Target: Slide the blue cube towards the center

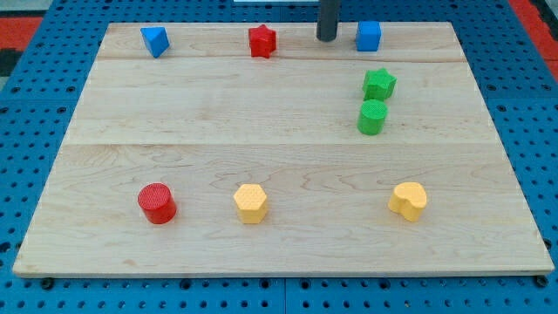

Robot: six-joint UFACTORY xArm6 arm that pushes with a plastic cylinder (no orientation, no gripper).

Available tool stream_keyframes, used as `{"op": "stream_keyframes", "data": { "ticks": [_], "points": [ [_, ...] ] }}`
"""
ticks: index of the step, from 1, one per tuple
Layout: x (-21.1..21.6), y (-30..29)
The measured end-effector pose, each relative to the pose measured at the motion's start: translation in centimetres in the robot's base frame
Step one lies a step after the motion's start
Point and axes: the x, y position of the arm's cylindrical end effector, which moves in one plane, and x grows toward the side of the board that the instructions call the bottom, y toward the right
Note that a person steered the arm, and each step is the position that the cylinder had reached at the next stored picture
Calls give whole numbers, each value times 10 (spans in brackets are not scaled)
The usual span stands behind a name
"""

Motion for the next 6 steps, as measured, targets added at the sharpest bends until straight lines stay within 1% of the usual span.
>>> {"op": "stream_keyframes", "data": {
  "ticks": [1,2,3,4,5,6],
  "points": [
    [-9,20],
    [-4,111],
    [0,120],
    [4,98],
    [32,86],
    [79,83]
  ]
}}
